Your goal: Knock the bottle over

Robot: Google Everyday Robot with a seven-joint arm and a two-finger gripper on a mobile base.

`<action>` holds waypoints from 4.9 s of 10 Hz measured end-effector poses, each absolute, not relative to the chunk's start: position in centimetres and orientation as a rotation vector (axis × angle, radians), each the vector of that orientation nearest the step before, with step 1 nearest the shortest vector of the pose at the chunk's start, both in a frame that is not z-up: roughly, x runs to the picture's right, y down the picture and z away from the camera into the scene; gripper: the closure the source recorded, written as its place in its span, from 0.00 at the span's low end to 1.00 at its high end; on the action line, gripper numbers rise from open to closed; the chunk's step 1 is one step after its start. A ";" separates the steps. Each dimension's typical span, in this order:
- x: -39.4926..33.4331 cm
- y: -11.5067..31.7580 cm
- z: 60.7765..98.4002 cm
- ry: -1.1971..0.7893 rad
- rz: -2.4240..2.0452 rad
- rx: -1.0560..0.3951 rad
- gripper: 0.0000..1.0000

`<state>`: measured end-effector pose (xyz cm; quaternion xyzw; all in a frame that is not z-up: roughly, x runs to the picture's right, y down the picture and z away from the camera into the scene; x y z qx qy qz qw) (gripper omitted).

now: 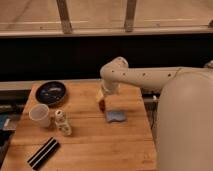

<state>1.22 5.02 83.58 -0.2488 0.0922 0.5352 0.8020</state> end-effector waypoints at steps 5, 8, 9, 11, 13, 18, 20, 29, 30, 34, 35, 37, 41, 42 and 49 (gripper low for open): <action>1.2 5.0 83.6 0.197 1.147 -0.533 0.25; 1.2 5.0 83.6 0.197 1.147 -0.533 0.25; 1.2 5.0 83.6 0.197 1.147 -0.533 0.25; 1.2 5.0 83.6 0.198 1.147 -0.533 0.36; 1.2 5.0 83.6 0.197 1.147 -0.533 0.55; 0.8 5.2 83.8 0.208 1.106 -0.584 0.99; -2.2 6.7 83.7 0.213 1.009 -0.684 1.00; -8.1 12.1 79.5 0.207 0.788 -0.832 1.00; -8.0 12.2 79.5 0.207 0.789 -0.833 1.00; -9.9 14.9 78.0 0.211 0.701 -0.854 1.00; -10.7 16.6 76.9 0.205 0.676 -0.868 1.00; -12.1 18.6 75.5 0.184 0.639 -0.887 1.00; -15.5 22.1 72.4 0.133 0.534 -0.935 1.00; -16.9 22.7 71.6 0.118 0.498 -0.941 1.00; -19.7 19.4 73.2 0.049 0.482 -0.908 1.00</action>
